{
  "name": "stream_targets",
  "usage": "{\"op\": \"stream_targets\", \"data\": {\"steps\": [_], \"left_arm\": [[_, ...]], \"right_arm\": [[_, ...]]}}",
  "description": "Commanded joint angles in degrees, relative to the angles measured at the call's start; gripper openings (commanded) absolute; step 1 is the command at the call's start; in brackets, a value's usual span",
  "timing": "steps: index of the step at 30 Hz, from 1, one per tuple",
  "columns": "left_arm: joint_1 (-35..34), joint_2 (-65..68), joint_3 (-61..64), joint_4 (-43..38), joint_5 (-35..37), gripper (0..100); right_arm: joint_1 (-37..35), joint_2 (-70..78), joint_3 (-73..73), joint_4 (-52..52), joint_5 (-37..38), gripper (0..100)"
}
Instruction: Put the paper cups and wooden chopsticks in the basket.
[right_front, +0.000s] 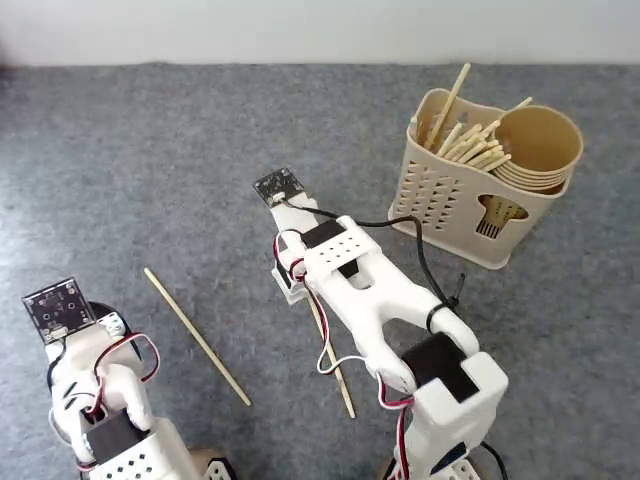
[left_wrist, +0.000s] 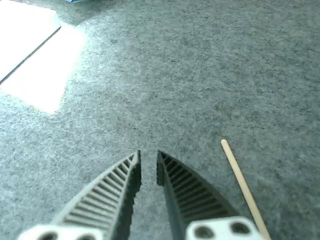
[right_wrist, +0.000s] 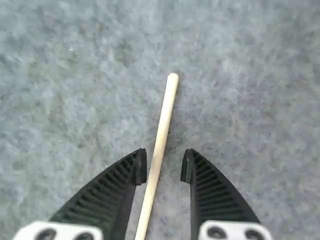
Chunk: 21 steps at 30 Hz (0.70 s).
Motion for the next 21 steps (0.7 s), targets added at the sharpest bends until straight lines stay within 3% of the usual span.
{"op": "stream_targets", "data": {"steps": [1, 6, 9, 21], "left_arm": [[-0.35, 0.26, -0.48, -1.14, -0.44, 5], [-0.35, 0.26, -0.48, -1.14, -0.44, 5], [-0.35, 0.26, -0.48, -1.14, -0.44, 5], [-0.35, 0.26, -0.48, -1.14, -0.44, 5]], "right_arm": [[-0.48, 0.75, -1.32, -1.01, -0.26, 12.2], [-0.22, 1.98, -1.32, -0.84, -0.26, 10.5], [-0.31, 0.84, -1.23, -0.57, -0.35, 0.0], [-0.13, -16.57, -1.05, 13.05, -0.53, 0.8]]}}
